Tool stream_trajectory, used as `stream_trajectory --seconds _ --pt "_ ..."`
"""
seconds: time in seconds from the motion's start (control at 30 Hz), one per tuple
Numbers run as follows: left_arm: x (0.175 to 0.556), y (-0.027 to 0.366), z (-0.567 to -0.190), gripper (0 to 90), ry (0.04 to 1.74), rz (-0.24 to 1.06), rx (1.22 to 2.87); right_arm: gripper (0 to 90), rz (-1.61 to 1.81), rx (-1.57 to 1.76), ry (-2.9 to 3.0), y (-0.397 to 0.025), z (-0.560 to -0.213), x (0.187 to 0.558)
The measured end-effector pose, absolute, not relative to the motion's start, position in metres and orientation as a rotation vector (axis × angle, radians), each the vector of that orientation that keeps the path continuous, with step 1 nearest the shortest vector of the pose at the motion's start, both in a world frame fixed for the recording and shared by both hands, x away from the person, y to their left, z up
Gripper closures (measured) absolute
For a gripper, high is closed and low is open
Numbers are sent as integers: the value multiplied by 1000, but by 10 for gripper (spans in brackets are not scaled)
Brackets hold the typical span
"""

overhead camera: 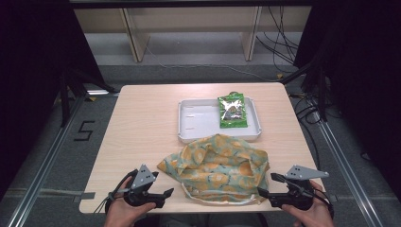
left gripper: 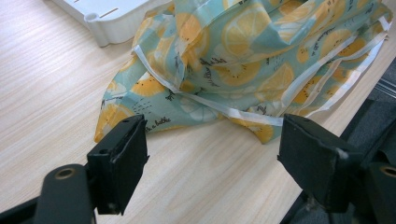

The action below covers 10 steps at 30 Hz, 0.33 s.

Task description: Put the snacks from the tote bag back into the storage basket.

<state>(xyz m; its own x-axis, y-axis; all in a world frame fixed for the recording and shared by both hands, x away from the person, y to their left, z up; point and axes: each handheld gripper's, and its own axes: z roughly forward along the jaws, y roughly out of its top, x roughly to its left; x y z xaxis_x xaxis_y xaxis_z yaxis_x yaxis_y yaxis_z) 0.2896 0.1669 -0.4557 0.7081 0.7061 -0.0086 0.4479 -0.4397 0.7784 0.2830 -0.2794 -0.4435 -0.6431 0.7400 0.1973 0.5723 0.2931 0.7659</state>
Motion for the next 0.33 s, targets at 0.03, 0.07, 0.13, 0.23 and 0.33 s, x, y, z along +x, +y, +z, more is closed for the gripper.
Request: stream_trajectory --seconds 0.03,0.07,0.13,0.23,0.33 --pt "289 166 -456 233 901 394 2092 252 1268 1217 2363 -279 -444 283" --pt "289 166 -456 233 889 402 2093 252 1257 1224 2365 -280 -443 282" --pt "290 167 -456 233 882 406 2103 252 1254 1188 2360 -282 -444 284" --pt "289 166 -456 233 885 405 2095 252 1269 1211 2354 -282 -444 282" --pt "289 166 -456 233 892 404 2093 247 1267 1218 2355 -282 -444 282"
